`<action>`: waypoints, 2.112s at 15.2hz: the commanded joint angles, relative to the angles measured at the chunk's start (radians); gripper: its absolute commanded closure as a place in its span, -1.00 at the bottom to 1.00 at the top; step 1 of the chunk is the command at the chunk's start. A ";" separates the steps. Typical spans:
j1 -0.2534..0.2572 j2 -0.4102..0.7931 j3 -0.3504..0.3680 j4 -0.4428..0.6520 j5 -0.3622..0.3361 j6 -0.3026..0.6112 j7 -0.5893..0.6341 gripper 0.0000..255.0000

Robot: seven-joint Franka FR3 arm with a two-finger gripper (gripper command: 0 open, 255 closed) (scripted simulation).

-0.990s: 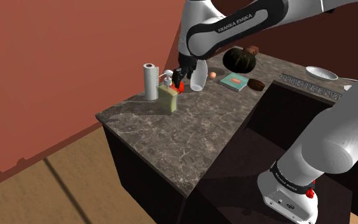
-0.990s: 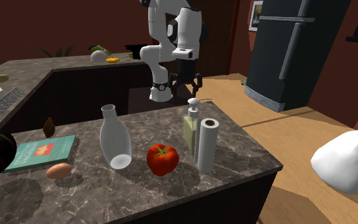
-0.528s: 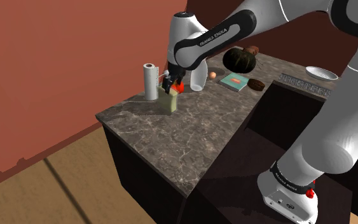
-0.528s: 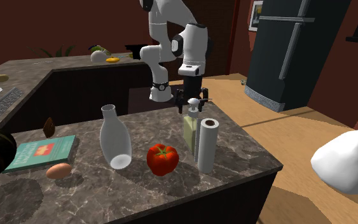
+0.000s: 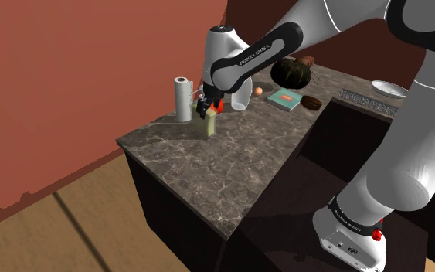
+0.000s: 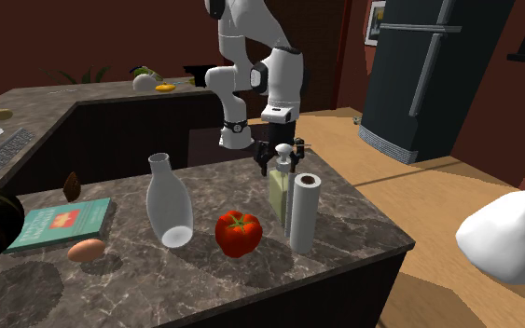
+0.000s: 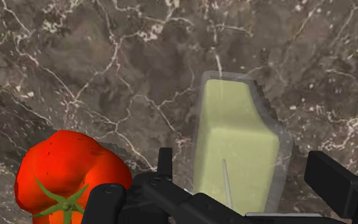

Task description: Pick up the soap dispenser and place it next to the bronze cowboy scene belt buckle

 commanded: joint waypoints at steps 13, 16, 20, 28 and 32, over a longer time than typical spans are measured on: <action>0.001 0.002 0.000 -0.002 -0.001 0.004 0.002 1.00; -0.001 -0.015 0.002 0.008 0.007 -0.022 -0.007 1.00; -0.003 -0.046 0.005 0.026 0.021 -0.070 -0.020 1.00; -0.004 -0.098 0.010 0.073 0.044 -0.168 -0.044 1.00; -0.004 -0.120 0.011 0.102 0.054 -0.218 -0.054 1.00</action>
